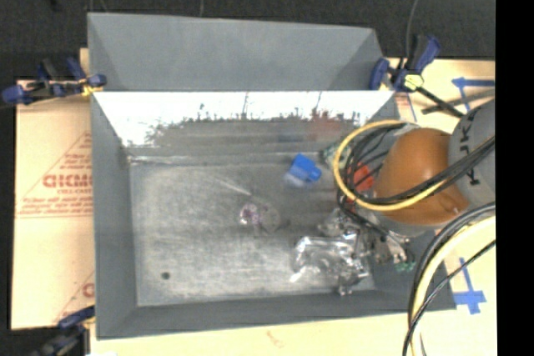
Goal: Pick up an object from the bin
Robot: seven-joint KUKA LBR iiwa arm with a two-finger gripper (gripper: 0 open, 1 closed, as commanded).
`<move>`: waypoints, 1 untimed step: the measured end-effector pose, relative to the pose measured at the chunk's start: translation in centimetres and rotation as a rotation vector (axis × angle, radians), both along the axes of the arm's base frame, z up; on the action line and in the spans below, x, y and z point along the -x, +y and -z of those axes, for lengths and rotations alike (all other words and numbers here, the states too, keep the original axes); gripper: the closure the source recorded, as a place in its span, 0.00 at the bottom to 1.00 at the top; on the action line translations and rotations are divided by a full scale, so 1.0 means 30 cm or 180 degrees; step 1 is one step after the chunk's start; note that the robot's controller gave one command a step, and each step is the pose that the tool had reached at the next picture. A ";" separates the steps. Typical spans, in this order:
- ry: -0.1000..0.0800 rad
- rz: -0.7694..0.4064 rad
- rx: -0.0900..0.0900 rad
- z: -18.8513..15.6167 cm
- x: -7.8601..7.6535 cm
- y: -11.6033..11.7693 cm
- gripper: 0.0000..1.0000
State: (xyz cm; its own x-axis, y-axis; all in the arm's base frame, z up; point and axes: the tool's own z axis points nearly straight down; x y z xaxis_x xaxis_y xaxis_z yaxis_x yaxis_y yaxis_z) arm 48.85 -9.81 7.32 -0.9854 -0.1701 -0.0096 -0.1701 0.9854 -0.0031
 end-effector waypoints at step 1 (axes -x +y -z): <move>-0.0027 -0.0009 0.0005 -0.009 -0.007 -0.001 1.00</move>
Offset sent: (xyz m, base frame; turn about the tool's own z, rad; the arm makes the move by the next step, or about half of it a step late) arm 0.0000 0.0000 0.0000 0.0000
